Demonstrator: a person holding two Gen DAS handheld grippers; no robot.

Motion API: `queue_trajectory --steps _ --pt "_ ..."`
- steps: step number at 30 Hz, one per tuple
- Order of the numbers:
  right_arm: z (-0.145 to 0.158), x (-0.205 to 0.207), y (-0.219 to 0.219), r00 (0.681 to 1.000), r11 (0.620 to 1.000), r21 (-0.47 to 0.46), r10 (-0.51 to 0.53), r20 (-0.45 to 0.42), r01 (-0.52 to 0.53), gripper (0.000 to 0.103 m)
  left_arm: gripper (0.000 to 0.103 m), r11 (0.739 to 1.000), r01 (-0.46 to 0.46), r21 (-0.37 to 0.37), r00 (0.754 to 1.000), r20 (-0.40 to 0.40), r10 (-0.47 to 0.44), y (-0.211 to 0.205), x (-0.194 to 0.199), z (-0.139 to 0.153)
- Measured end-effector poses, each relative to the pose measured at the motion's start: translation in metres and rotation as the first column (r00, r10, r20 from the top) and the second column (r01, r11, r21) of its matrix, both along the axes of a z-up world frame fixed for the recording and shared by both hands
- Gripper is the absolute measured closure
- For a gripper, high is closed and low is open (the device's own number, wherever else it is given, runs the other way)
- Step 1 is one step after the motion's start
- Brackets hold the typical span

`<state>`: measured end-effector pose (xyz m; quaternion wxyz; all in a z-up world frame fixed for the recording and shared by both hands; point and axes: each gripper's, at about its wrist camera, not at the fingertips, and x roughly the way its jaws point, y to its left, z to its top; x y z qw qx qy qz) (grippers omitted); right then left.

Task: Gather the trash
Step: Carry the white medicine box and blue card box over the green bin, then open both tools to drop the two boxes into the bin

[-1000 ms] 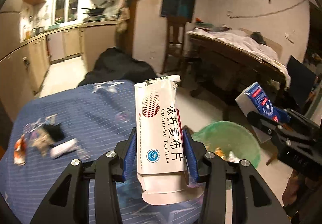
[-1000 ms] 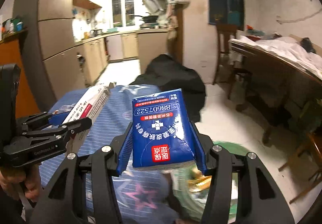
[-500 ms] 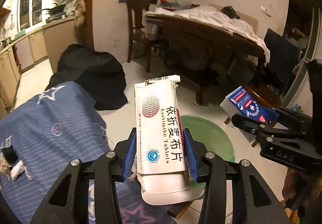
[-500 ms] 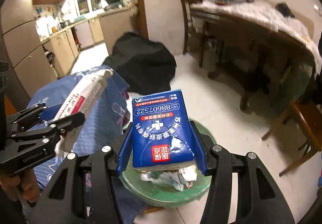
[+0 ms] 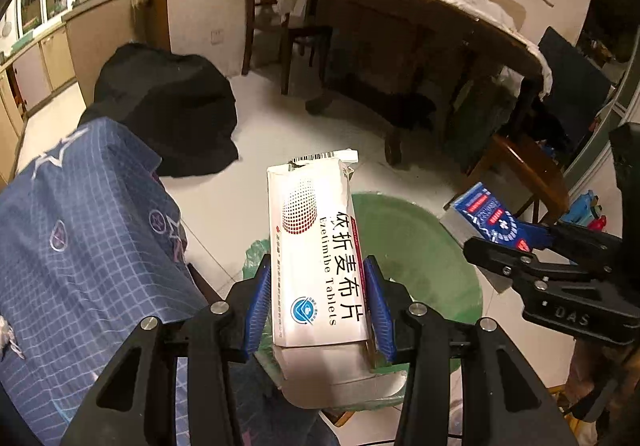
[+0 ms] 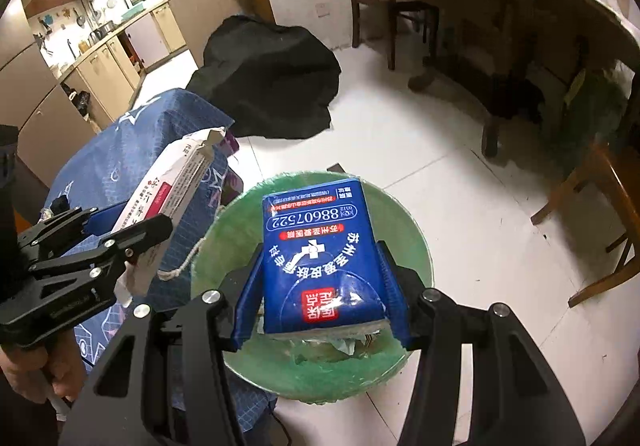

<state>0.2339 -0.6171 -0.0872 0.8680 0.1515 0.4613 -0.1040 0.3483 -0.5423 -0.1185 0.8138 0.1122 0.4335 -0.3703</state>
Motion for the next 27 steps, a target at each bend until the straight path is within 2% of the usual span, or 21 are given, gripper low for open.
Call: queue_trajectory --steps 8,27 --pt "-0.007 -0.002 -0.006 1.0 1.0 -0.002 0.0 -0.016 0.0 0.052 0.058 1.0 0.007 0.022 1.0 -0.022 -0.007 -0.01 0.007 -0.019" --pt "-0.016 0.0 -0.017 1.0 1.0 0.012 -0.003 -0.028 0.004 0.052 0.057 0.998 0.036 0.049 0.998 -0.045 -0.034 -0.021 0.003 -0.027"
